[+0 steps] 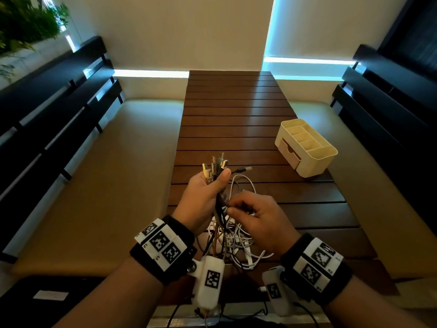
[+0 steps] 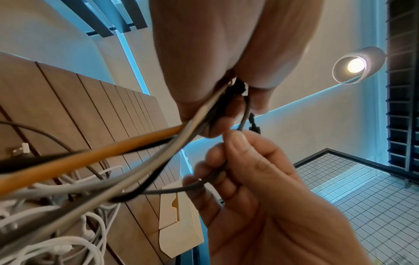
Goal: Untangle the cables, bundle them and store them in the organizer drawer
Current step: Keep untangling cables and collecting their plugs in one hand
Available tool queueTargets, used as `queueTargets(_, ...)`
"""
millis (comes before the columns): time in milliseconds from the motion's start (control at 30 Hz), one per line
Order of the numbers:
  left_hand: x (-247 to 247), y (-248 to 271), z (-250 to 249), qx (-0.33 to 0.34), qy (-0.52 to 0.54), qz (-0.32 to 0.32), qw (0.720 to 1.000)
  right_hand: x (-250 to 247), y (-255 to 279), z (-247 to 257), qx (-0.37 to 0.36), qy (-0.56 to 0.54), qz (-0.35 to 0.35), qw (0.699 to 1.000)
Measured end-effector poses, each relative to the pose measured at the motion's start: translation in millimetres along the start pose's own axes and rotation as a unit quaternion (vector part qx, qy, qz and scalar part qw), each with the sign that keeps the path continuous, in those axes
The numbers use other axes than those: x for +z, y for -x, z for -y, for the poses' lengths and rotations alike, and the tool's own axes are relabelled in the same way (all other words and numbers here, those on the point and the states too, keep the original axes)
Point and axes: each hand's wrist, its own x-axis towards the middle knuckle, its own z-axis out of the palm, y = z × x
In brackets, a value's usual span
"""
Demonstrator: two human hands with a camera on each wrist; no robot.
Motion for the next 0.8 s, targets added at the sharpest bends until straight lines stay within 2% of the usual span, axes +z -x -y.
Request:
queueTargets(200,0.4,-2.7,-1.0,-0.013,0.045,-0.054,0.997,9.3,-1.0,-9.2,0.054,-0.029,-0.009,0.998)
queueTargets(267,2.0,-3.8,-3.0,-0.002,0.059,-0.061,0.996,13.1,-1.5,-12.0,0.074,-0.051,0.010,0.996)
queueTargets(400,-1.7,-5.0,-11.1,0.033,0.071,-0.031,0.996,18.4,-3.4,-27.9,0.139,-0.043,0.077,0.986)
queueTargets(500,-8.1,-5.5,-20.1,0.051,0.052,-0.015,0.997,17.2,-7.7,-45.4,0.157,0.031,0.106,0.981)
queueTargets(567,-11.4,-5.4,-25.5,0.051,0.027,-0.032,0.998,13.8,-13.7,-51.2,0.150,0.068,0.089,0.982)
queueTargets(667,-14.0,-4.7,-27.3,0.044,-0.050,-0.056,0.996,-0.4,-30.8,-40.9,0.138,0.073,0.005,0.988)
queueTargets(733,-14.4,-3.5,-25.2,0.033,-0.104,-0.063,0.992,-12.2,-45.7,-21.7,0.099,0.066,-0.055,0.991)
queueTargets(800,-12.4,-2.8,-24.2,0.039,-0.124,-0.056,0.990,-20.6,-59.0,0.6,0.042,0.057,-0.077,0.995)
